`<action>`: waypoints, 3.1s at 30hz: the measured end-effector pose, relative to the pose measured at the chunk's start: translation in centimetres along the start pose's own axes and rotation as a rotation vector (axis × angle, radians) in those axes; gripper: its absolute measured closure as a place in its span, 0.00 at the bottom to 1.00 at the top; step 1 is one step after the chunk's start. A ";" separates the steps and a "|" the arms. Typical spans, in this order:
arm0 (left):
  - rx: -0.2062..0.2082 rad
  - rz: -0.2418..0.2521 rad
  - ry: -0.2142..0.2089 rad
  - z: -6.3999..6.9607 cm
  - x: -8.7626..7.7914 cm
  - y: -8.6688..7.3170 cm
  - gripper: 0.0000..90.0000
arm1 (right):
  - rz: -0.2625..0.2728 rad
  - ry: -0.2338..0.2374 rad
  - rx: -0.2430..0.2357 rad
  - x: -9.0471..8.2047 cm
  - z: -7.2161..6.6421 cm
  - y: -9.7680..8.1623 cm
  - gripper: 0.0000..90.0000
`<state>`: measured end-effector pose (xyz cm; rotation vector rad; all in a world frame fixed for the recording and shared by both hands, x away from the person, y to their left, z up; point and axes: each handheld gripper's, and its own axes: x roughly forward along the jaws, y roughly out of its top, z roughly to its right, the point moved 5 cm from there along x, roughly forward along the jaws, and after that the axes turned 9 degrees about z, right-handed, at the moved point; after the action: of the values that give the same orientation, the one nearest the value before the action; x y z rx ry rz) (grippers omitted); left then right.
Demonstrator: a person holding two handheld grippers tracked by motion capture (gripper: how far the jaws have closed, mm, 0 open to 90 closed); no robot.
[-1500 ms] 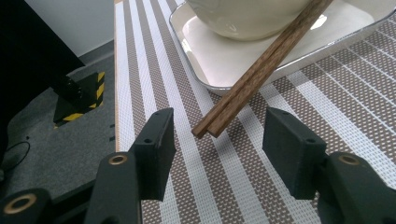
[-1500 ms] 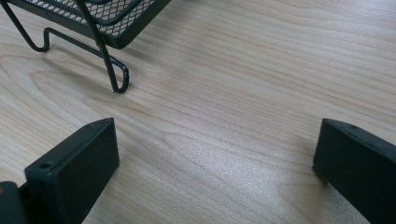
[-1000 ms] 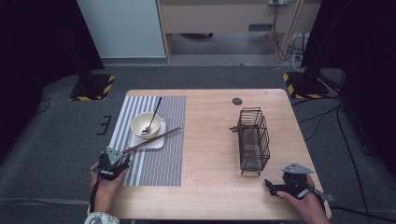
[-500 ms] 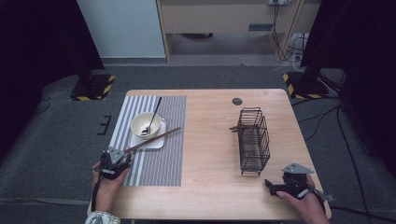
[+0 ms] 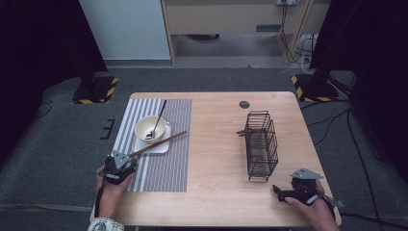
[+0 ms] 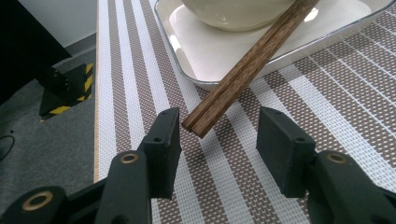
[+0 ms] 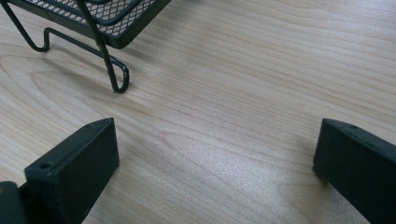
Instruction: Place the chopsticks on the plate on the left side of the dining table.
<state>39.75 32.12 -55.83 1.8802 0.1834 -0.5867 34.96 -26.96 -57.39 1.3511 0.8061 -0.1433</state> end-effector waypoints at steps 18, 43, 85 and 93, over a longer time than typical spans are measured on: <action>-0.005 0.006 0.034 -1.0 0.2 0.1 0.58 | 0.001 0.000 -0.001 0.0 0.0 0.0 0.00; -0.006 0.013 0.039 -1.7 0.6 0.1 0.59 | 0.000 0.000 -0.001 0.0 0.0 0.0 0.00; 0.014 0.013 0.046 -2.6 1.5 0.2 0.63 | 0.001 -0.001 0.002 0.0 0.0 0.0 0.00; 0.011 0.012 0.049 -3.1 1.8 0.1 0.64 | 0.000 -0.002 0.003 0.0 0.0 0.0 0.00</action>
<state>42.32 34.65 -55.71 1.9061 0.2012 -0.5350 34.96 -26.93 -57.39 1.3534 0.8044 -0.1453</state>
